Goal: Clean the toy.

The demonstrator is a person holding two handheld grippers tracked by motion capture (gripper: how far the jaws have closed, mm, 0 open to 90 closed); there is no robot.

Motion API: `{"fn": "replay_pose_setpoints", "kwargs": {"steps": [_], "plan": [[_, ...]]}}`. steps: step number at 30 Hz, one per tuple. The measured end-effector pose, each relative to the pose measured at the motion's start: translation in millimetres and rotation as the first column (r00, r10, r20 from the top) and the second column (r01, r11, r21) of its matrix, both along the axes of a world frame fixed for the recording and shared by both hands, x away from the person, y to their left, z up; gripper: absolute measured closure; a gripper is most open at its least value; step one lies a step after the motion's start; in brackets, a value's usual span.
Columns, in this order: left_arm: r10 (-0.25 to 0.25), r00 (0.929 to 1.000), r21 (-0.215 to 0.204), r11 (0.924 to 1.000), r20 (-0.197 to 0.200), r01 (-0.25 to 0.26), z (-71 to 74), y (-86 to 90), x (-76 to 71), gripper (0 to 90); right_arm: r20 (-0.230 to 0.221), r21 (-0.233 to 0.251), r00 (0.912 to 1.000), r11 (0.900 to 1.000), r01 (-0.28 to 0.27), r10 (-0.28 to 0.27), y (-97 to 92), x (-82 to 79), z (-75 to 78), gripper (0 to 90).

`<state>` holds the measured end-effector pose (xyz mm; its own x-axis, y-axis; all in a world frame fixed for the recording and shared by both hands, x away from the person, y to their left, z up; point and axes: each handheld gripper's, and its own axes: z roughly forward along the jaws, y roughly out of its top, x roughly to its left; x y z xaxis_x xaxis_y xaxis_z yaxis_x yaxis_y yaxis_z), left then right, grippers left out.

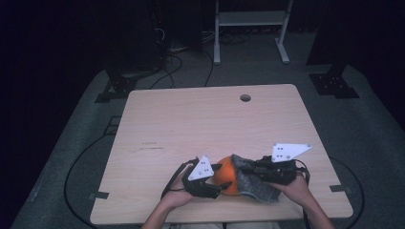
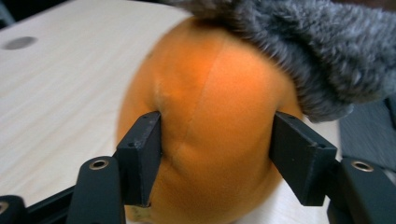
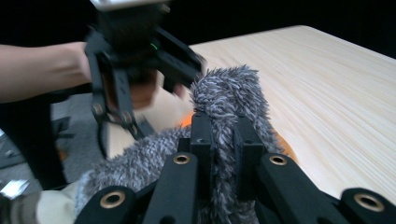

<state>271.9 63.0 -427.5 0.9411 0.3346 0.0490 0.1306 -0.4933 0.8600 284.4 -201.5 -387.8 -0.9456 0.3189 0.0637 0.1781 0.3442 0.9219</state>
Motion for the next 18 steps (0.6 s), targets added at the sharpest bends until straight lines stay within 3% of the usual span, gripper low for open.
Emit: {"fn": "replay_pose_setpoints", "kwargs": {"steps": [3, 4, 7, 8, 9, 12, 15, 18], "plan": [[-0.013, 0.9995, 0.031, 0.9994, 0.028, 0.013, -0.9, 0.6, -2.8, 33.2, 0.013, -0.025, 0.9999, 0.9997, 0.007, -0.007, 7.5, 0.5, 1.3, 80.9], [-0.007, 0.9996, 0.006, 1.0000, 0.026, 0.007, 0.0, 2.7, -1.1, 31.4, 0.007, -0.016, 0.9992, 0.9991, 0.039, -0.039, 5.1, 3.9, 0.8, 80.9], [0.017, 0.9998, -0.027, 0.9995, 0.014, -0.016, 2.0, 1.5, 2.5, 17.9, -0.006, -0.006, 0.9988, 0.9988, 0.049, -0.049, -0.8, 6.0, -0.4, 80.9], [0.047, 0.9986, -0.023, 0.9986, 0.023, -0.047, 2.1, -0.6, 3.9, 17.9, -0.008, -0.007, 0.9989, 0.9989, 0.047, -0.047, -3.0, 5.7, -1.0, 80.8], [0.036, 0.9992, 0.006, 0.9993, 0.017, -0.036, -1.4, -4.7, 5.9, 12.8, -0.019, -0.012, 0.9997, 0.9998, 0.018, -0.018, -3.3, 3.7, -0.7, 80.8], [-0.001, 0.9996, 0.020, 0.9998, 0.029, 0.000, -4.3, -5.8, 2.7, 19.7, -0.018, -0.026, 0.9995, 0.9993, -0.027, 0.027, 4.3, -1.1, 1.5, 80.8], [-0.034, 0.9983, 0.036, 0.9988, 0.047, 0.032, -5.0, -6.3, -3.3, 28.8, 0.012, -0.062, 0.9987, 0.9969, -0.048, 0.049, 18.2, -6.0, 5.6, 80.8], [-0.046, 0.9970, 0.041, 0.9982, 0.062, 0.044, -5.9, -6.3, -5.7, 31.7, 0.006, -0.044, 0.9999, 0.9990, 0.009, -0.008, 15.6, 2.0, 5.5, 80.8]]}}
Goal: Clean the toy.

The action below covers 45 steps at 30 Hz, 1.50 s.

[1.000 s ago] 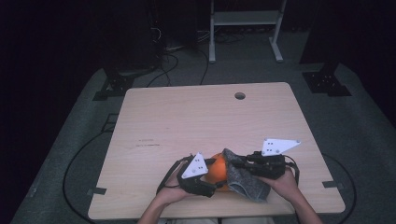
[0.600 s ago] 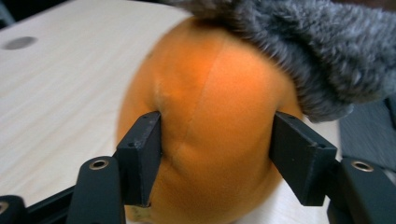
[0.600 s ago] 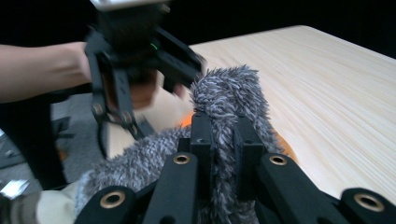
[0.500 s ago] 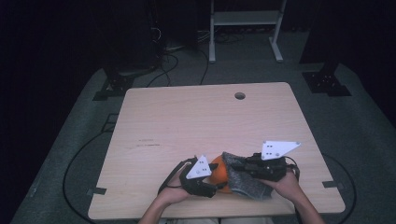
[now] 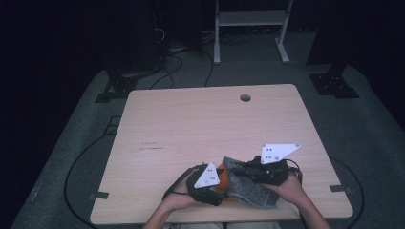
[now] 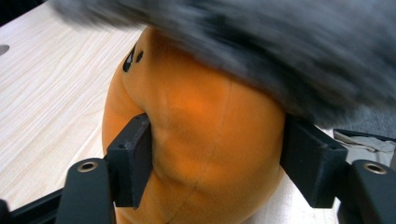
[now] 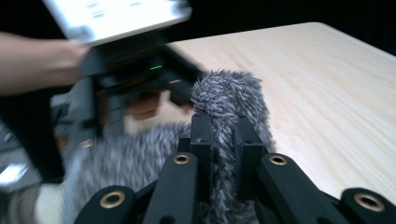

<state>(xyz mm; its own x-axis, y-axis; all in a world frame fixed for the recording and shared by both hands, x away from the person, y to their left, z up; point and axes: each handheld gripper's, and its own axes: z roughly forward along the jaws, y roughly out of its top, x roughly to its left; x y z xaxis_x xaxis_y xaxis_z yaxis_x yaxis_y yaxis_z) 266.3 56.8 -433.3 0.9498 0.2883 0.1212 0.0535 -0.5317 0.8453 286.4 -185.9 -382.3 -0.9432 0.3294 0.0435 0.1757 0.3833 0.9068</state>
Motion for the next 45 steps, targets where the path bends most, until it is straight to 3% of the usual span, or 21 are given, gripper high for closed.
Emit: {"fn": "replay_pose_setpoints", "kwargs": {"steps": [2, 7, 8, 13, 14, 16, 18, 23, 24, 27, 29, 31, 32, 33, 39, 40, 41, 43, 45], "plan": [[0.006, 0.9999, -0.011, 0.9999, 0.009, -0.006, 0.3, 0.5, 0.1, 32.1, -0.033, 0.032, 0.9974, 0.9973, 0.066, -0.065, -15.5, 8.7, -4.9, 80.8], [0.026, 0.9996, -0.041, 0.9988, -0.006, -0.026, 1.3, 4.8, 3.9, 32.1, -0.067, 0.032, 0.9922, 0.9937, 0.107, -0.105, -36.3, 12.4, -15.2, 80.8], [0.034, 0.9991, -0.060, 0.9975, -0.023, -0.036, 0.3, 7.9, 6.1, 32.2, -0.092, 0.038, 0.9909, 0.9940, 0.102, -0.098, -42.4, 13.9, -18.8, 80.8], [0.058, 0.9970, -0.080, 0.9949, -0.051, -0.062, 1.1, 13.9, 10.6, 33.2, -0.090, 0.032, 0.9926, 0.9958, 0.085, -0.082, -44.9, 13.1, -19.9, 80.8], [0.074, 0.9940, -0.106, 0.9910, -0.081, -0.082, 0.7, 16.7, 14.1, 33.8, -0.107, 0.045, 0.9907, 0.9951, 0.088, -0.083, -48.2, 14.9, -22.0, 80.9], [0.082, 0.9922, -0.117, 0.9888, -0.095, -0.092, 0.2, 18.4, 15.8, 33.8, -0.116, 0.047, 0.9896, 0.9947, 0.091, -0.085, -50.1, 16.5, -23.1, 80.9], [0.106, 0.9861, -0.140, 0.9824, -0.128, -0.124, -0.7, 24.5, 19.8, 34.0, -0.133, 0.047, 0.9864, 0.9935, 0.103, -0.096, -53.7, 19.5, -27.2, 80.9], [0.135, 0.9786, -0.155, 0.9751, -0.156, -0.159, -1.0, 28.2, 23.3, 34.0, -0.142, 0.064, 0.9862, 0.9934, 0.095, -0.086, -52.3, 19.4, -29.5, 80.9], [0.153, 0.9725, -0.165, 0.9693, -0.176, -0.182, -1.5, 30.4, 25.2, 34.0, -0.137, 0.068, 0.9879, 0.9942, 0.083, -0.073, -50.5, 18.8, -28.3, 80.9], [0.171, 0.9679, -0.167, 0.9648, -0.184, -0.203, -1.5, 31.0, 26.0, 34.1, -0.135, 0.075, 0.9894, 0.9952, 0.063, -0.052, -48.6, 17.6, -26.8, 80.9], [0.191, 0.9664, -0.155, 0.9636, -0.172, -0.218, -0.3, 27.7, 24.8, 34.2, -0.118, 0.068, 0.9923, 0.9966, 0.046, -0.038, -44.3, 14.3, -23.6, 80.9], [0.187, 0.9698, -0.147, 0.9667, -0.157, -0.210, 0.6, 21.0, 22.4, 34.5, -0.097, 0.065, 0.9953, 0.9978, 0.016, -0.010, -38.0, 10.5, -19.1, 80.9], [0.163, 0.9787, -0.133, 0.9748, -0.124, -0.180, 0.4, 14.5, 17.8, 34.5, -0.069, 0.055, 0.9976, 0.9985, -0.001, 0.004, -31.0, 6.6, -14.0, 80.8], [0.146, 0.9833, -0.126, 0.9791, -0.108, -0.160, 0.3, 12.7, 15.4, 33.4, -0.063, 0.061, 0.9980, 0.9981, -0.005, 0.009, -29.0, 6.0, -12.1, 80.8], [0.138, 0.9870, -0.110, 0.9831, -0.084, -0.146, 0.7, 9.6, 13.3, 34.1, -0.064, 0.056, 0.9969, 0.9972, 0.051, -0.047, -34.8, 9.4, -12.6, 80.9], [0.138, 0.9878, -0.104, 0.9840, -0.072, -0.145, 0.8, 7.4, 12.0, 34.6, -0.034, 0.025, 0.9987, 0.9989, 0.040, -0.039, -29.6, 4.6, -8.8, 81.0], [0.133, 0.9892, -0.098, 0.9854, -0.060, -0.139, 0.5, 5.3, 10.2, 34.6, -0.034, 0.025, 0.9987, 0.9989, 0.040, -0.039, -29.6, 4.6, -8.8, 81.0], [0.111, 0.9937, -0.062, 0.9918, -0.008, -0.112, 0.4, -3.8, 2.1, 35.6, 0.013, -0.025, 0.9998, 0.9996, -0.016, 0.016, -9.9, -6.3, -1.2, 81.0], [0.103, 0.9946, -0.048, 0.9935, 0.004, -0.103, -0.2, -7.1, -0.8, 36.1, 0.025, -0.045, 0.9990, 0.9983, -0.037, 0.038, -1.6, -9.8, 0.6, 81.0]]}}
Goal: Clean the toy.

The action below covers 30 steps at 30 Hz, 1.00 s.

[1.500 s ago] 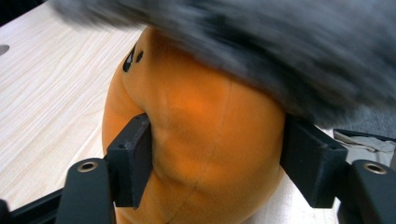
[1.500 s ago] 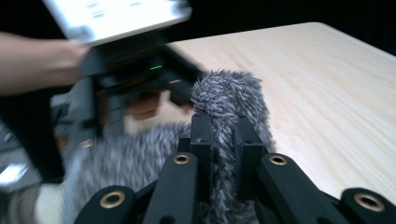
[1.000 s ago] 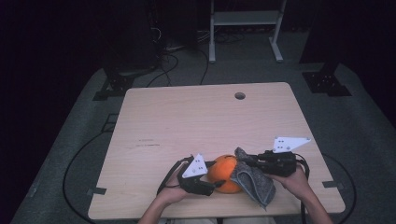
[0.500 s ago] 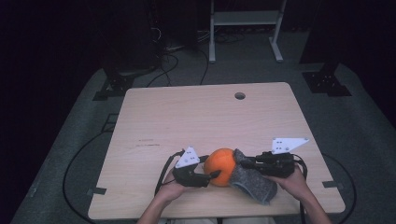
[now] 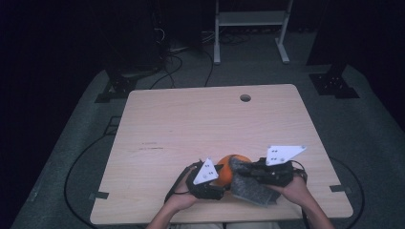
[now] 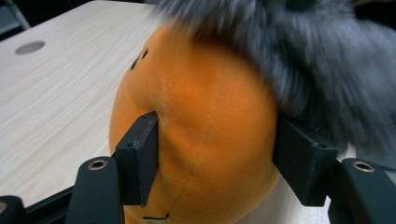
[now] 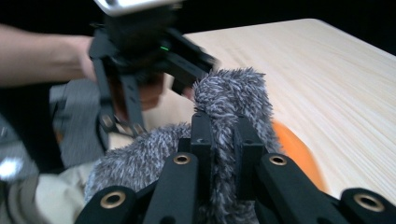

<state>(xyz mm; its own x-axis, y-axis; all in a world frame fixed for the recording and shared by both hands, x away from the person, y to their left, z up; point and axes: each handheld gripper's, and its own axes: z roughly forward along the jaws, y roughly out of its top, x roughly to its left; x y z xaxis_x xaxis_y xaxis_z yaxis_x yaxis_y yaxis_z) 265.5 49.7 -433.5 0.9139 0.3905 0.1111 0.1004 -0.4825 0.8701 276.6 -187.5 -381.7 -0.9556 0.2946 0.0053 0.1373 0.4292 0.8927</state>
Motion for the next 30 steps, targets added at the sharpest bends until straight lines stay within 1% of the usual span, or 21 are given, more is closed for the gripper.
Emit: {"fn": "replay_pose_setpoints", "kwargs": {"steps": [1, 2, 4, 5, 7, 9, 10, 11, 12, 15, 17, 20, 21, 22, 23, 24, 25, 26, 28, 29, 30], "plan": [[0.004, 0.9998, 0.015, 0.9999, 0.020, -0.004, -1.2, -3.1, -3.3, 36.6, 0.025, -0.036, 0.9995, 0.9991, -0.020, 0.021, 13.6, -4.2, 0.7, 80.9], [0.006, 0.9999, 0.005, 1.0000, 0.010, -0.006, -1.2, -1.3, -2.6, 37.2, 0.043, -0.053, 0.9990, 0.9985, -0.009, 0.011, 15.6, -3.8, 0.6, 80.9], [0.006, 1.0000, -0.011, 0.9999, -0.001, -0.006, -1.8, 1.0, -1.4, 37.6, 0.035, -0.040, 0.9994, 0.9992, 0.001, 0.000, 12.8, -1.4, 0.7, 80.9], [0.006, 1.0000, -0.021, 0.9998, -0.006, -0.006, -2.9, 3.1, -0.7, 37.9, 0.016, 0.012, 0.9985, 0.9985, 0.052, -0.053, -1.5, 6.6, 0.1, 80.9], [0.005, 1.0000, -0.020, 0.9998, -0.005, -0.005, -2.4, 3.0, -0.4, 37.9, -0.012, 0.046, 0.9927, 0.9916, 0.121, -0.120, -18.8, 15.0, -2.5, 80.9], [-0.005, 0.9999, -0.030, 0.9995, -0.013, 0.004, -2.0, 3.2, 0.6, 37.3, -0.033, 0.051, 0.9856, 0.9846, 0.167, -0.166, -34.5, 21.3, -8.5, 80.9], [-0.005, 0.9999, -0.030, 0.9995, -0.013, 0.004, -2.0, 3.2, 0.6, 35.6, -0.033, 0.051, 0.9856, 0.9846, 0.167, -0.166, -34.5, 21.3, -8.5, 80.9], [-0.019, 0.9996, -0.042, 0.9989, -0.020, 0.019, -2.2, 3.9, 1.4, 35.6, -0.063, 0.057, 0.9824, 0.9822, 0.179, -0.176, -40.8, 23.6, -12.5, 80.9], [-0.025, 0.9994, -0.056, 0.9982, -0.023, 0.024, -1.6, 4.7, 3.4, 28.0, -0.096, 0.062, 0.9814, 0.9830, 0.173, -0.166, -46.7, 26.7, -19.8, 80.9], [0.003, 0.9993, -0.039, 0.9992, -0.038, -0.005, -1.6, 4.0, 7.6, 13.9, -0.102, 0.065, 0.9831, 0.9851, 0.159, -0.152, -46.2, 26.7, -20.8, 80.9], [0.006, 0.9986, -0.037, 0.9993, -0.053, -0.008, -5.2, 3.9, 11.6, 13.0, -0.095, 0.065, 0.9854, 0.9869, 0.148, -0.141, -44.1, 26.1, -20.2, 80.9], [-0.005, 0.9994, -0.034, 0.9994, -0.035, 0.003, -8.9, 2.2, 9.7, 25.4, -0.094, 0.063, 0.9896, 0.9914, 0.115, -0.109, -38.1, 21.5, -16.6, 81.1], [0.007, 0.9998, -0.033, 0.9994, -0.017, -0.007, -6.7, 2.2, 7.5, 28.3, -0.079, 0.078, 0.9948, 0.9944, 0.070, -0.064, -29.6, 14.9, -10.6, 81.1], [0.007, 0.9998, -0.033, 0.9994, -0.017, -0.007, -6.7, 2.2, 7.5, 30.1, -0.079, 0.078, 0.9948, 0.9944, 0.070, -0.064, -29.6, 14.9, -10.6, 81.1], [0.027, 0.9995, -0.049, 0.9984, -0.015, -0.028, -5.0, 1.4, 6.5, 31.6, -0.061, 0.077, 0.9982, 0.9970, 0.003, 0.002, -15.2, 6.8, -4.9, 81.1], [0.027, 0.9995, -0.049, 0.9984, -0.015, -0.028, -5.0, 1.4, 6.5, 33.2, -0.061, 0.077, 0.9982, 0.9970, 0.003, 0.002, -15.2, 6.8, -4.9, 81.1], [0.045, 0.9990, -0.056, 0.9975, 0.001, -0.044, -3.1, 2.2, 6.0, 34.7, -0.037, 0.062, 0.9980, 0.9969, -0.048, 0.050, -1.0, -0.3, -2.2, 81.0], [0.045, 0.9990, -0.056, 0.9975, 0.001, -0.044, -3.1, 2.2, 6.0, 36.2, -0.020, 0.044, 0.9990, 0.9983, -0.039, 0.039, 2.8, -1.9, -2.3, 80.9], [0.057, 0.9983, -0.070, 0.9959, 0.007, -0.056, -2.3, 4.8, 6.0, 39.3, -0.017, 0.038, 0.9996, 0.9990, -0.023, 0.024, 2.7, -0.5, -2.9, 80.9], [0.075, 0.9970, -0.074, 0.9945, 0.020, -0.073, 0.8, 6.9, 6.8, 40.0, -0.045, 0.080, 0.9981, 0.9958, 0.045, -0.042, -7.9, 8.7, -6.5, 81.0], [0.084, 0.9959, -0.068, 0.9943, 0.032, -0.082, 3.3, 8.1, 7.7, 40.3, -0.062, 0.096, 0.9942, 0.9910, 0.094, -0.088, -15.5, 13.8, -8.2, 80.9]]}}
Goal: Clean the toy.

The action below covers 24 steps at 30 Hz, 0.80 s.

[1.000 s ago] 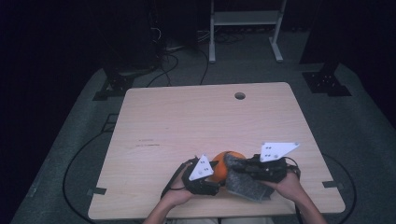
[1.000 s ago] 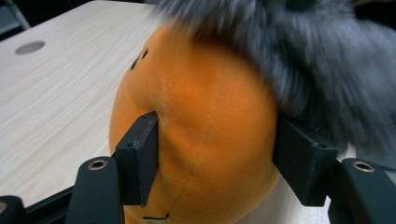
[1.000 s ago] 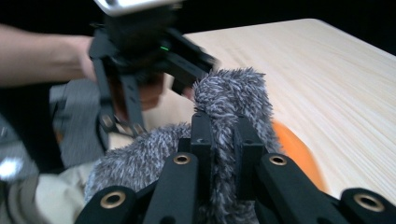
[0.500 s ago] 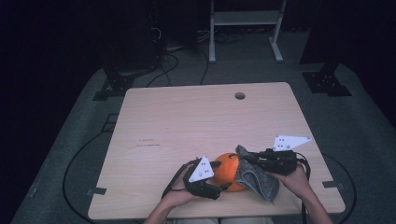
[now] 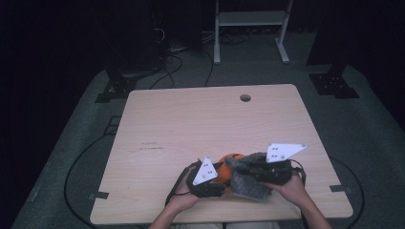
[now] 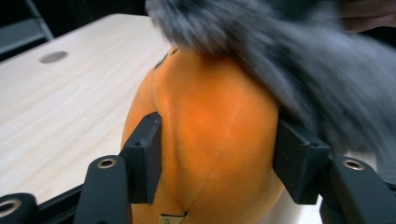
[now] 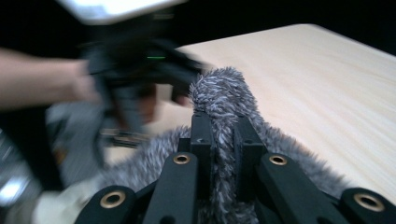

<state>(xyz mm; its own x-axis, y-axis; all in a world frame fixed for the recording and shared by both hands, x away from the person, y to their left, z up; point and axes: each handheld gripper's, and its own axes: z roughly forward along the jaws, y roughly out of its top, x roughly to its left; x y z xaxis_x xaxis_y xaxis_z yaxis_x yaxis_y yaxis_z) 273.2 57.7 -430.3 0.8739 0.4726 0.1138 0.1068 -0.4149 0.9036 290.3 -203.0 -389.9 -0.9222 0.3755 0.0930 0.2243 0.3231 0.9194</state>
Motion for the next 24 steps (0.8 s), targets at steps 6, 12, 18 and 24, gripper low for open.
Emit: {"fn": "replay_pose_setpoints", "kwargs": {"steps": [6, 12, 18, 24], "plan": [[0.127, 0.9879, 0.025, 0.9913, 0.090, -0.129, 7.5, 0.4, -0.5, 41.0, -0.033, 0.057, 0.9924, 0.9911, 0.120, -0.118, -12.9, 10.3, -5.4, 80.9], [0.067, 0.9965, 0.079, 0.9944, 0.051, -0.071, 2.2, -5.3, -3.4, 34.8, -0.021, 0.007, 0.9949, 0.9951, 0.099, -0.098, 1.8, 12.3, -8.5, 80.8], [0.076, 0.9971, -0.039, 0.9963, -0.002, -0.076, 9.7, 11.9, 6.0, 32.2, -0.117, -0.005, 0.9923, 0.9991, 0.041, -0.042, -19.1, 14.1, -20.8, 80.0], [0.057, 0.9944, -0.021, 0.9981, -0.089, -0.059, -4.6, 4.5, 9.6, 37.7, -0.097, -0.029, 0.9918, 0.9963, 0.081, -0.084, -25.7, 12.9, -21.0, 80.8]]}}
